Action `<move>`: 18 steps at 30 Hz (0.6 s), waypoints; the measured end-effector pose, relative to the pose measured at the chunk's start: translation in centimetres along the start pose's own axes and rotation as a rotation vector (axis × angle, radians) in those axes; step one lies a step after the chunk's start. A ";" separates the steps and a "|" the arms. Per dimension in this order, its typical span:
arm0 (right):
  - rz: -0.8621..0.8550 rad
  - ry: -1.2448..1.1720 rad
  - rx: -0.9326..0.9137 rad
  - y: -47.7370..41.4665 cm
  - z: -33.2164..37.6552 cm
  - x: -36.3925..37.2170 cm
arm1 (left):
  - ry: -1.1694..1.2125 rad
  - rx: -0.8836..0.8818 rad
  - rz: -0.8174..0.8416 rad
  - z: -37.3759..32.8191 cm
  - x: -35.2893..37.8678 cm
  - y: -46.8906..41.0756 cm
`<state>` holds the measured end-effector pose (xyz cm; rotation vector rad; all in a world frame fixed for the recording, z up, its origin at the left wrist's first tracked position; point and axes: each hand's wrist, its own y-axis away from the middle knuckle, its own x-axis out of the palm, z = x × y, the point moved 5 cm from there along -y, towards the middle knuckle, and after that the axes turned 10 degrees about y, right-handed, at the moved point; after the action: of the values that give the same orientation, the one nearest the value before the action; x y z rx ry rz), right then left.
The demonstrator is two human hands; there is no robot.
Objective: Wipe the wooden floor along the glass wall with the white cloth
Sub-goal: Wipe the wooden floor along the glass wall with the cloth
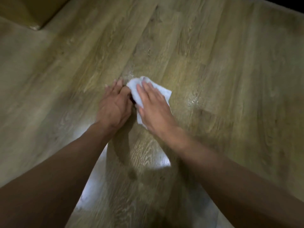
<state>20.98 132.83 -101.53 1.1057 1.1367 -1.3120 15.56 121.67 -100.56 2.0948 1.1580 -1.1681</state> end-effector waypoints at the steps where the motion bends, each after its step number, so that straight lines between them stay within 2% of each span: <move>1: 0.006 -0.030 -0.077 1.6 -0.1 -0.2 | 0.001 -0.022 -0.021 0.6 -0.4 0.0; 3: 0.016 -0.057 -0.155 3.7 -1.9 -0.7 | 0.017 -0.071 -0.056 1.8 -1.1 0.1; 6: 0.032 -0.072 -0.021 1.4 -5.2 -1.1 | 0.040 -0.120 -0.069 3.3 -1.5 0.3; 9: -0.035 -0.010 0.113 -4.9 -3.8 -0.9 | 0.077 -0.144 -0.109 3.8 -1.5 -0.3; 11: -0.051 0.027 0.119 -7.9 -1.0 0.2 | 0.071 -0.137 -0.156 3.9 -1.9 -1.2; 14: -0.019 0.046 -0.045 -6.7 3.0 1.5 | 0.072 -0.136 -0.178 4.8 -2.4 -2.5; 16: 0.020 -0.035 -0.173 -3.7 2.3 1.1 | 0.076 -0.154 -0.193 5.6 -2.4 -2.6; 18: 0.071 -0.106 -0.318 -1.2 0.3 0.3 | -0.015 -0.158 -0.202 6.0 -1.8 -2.1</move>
<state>19.75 132.54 -101.79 0.8250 1.1687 -1.0773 10.52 117.65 -102.17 1.8822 1.4330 -1.1374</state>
